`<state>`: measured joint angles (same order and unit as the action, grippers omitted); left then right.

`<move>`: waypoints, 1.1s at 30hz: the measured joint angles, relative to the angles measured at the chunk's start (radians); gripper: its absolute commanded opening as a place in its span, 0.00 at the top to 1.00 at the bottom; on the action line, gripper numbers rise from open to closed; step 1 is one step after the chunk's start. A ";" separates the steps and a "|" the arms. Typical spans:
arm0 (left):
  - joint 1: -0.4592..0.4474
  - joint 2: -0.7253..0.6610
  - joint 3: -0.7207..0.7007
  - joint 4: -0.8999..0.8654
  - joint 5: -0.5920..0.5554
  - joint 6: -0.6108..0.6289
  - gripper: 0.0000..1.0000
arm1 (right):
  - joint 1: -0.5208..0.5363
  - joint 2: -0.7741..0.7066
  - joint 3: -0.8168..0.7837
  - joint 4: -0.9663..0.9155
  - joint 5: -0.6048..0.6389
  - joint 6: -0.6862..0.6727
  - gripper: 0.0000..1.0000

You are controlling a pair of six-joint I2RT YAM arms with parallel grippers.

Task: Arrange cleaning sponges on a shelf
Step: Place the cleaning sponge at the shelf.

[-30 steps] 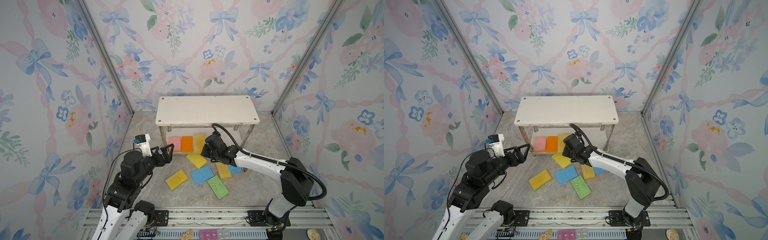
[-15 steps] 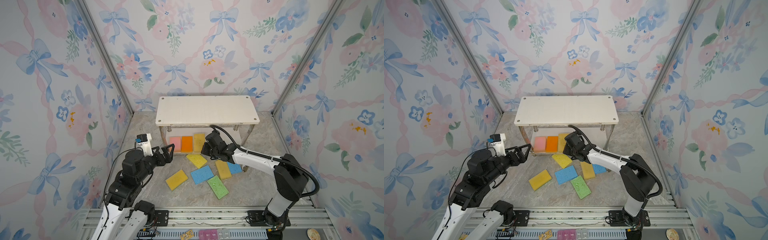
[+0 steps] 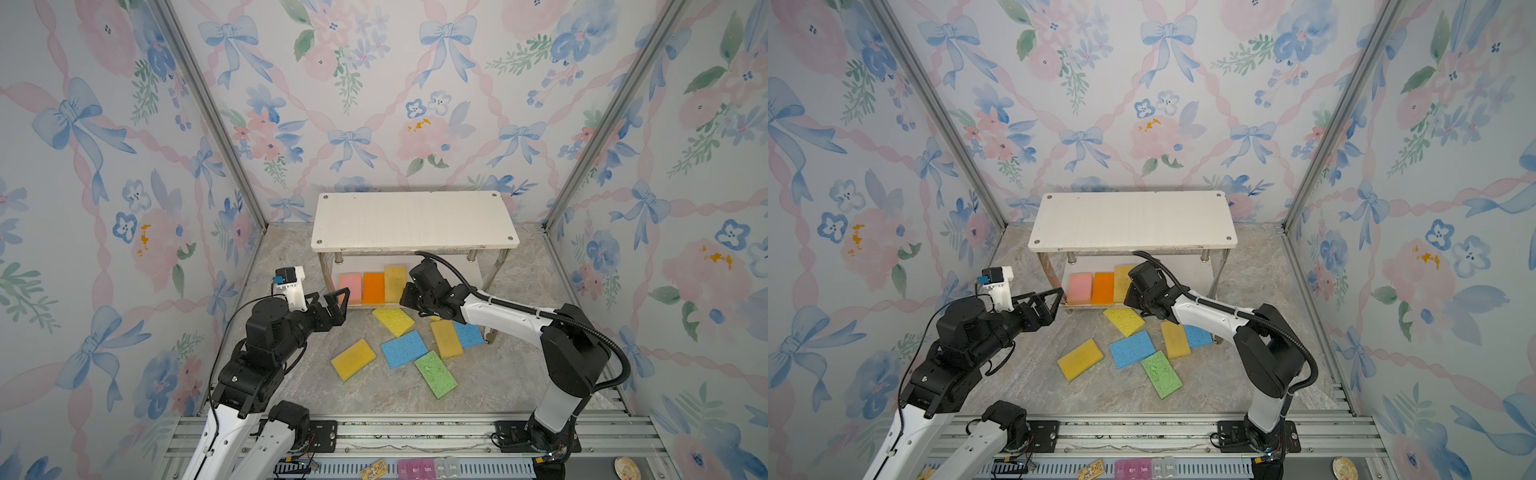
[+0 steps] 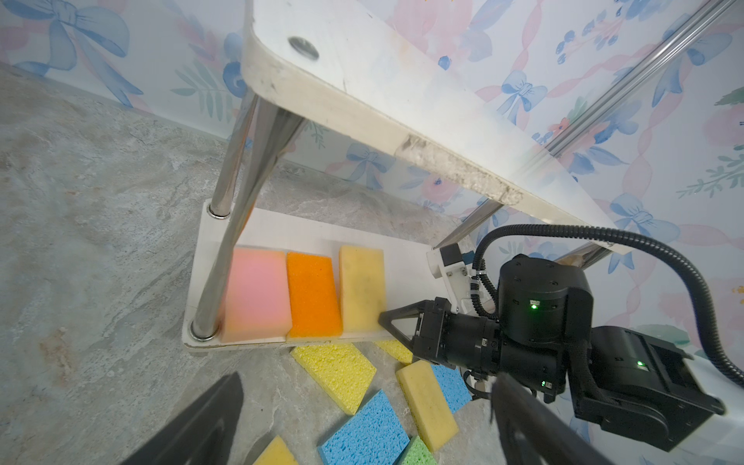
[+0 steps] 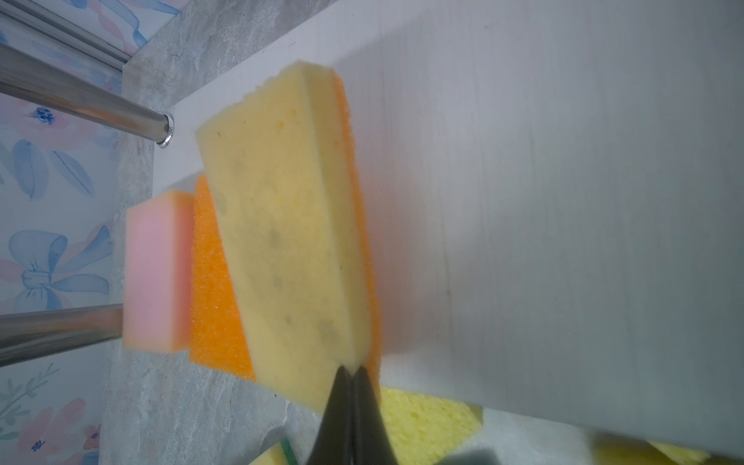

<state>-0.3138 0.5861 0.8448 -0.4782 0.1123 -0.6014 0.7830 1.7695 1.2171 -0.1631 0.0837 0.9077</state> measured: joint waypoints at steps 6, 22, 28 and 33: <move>0.000 0.000 0.000 0.000 0.000 0.000 0.02 | -0.011 0.000 0.000 -0.001 -0.006 -0.005 0.65; 0.000 0.007 0.000 0.000 0.010 -0.005 0.02 | 0.005 -0.080 -0.021 -0.085 0.023 -0.067 0.21; 0.000 0.006 -0.066 0.005 0.067 -0.055 0.02 | 0.088 -0.244 -0.050 -0.217 0.117 -0.164 0.03; 0.000 0.007 -0.130 0.000 0.106 -0.094 0.02 | 0.208 -0.436 -0.100 -0.252 0.217 -0.245 0.03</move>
<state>-0.3138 0.5930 0.7147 -0.4782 0.2180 -0.6952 0.9905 1.3334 1.1175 -0.4149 0.3012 0.6624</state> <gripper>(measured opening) 0.979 0.971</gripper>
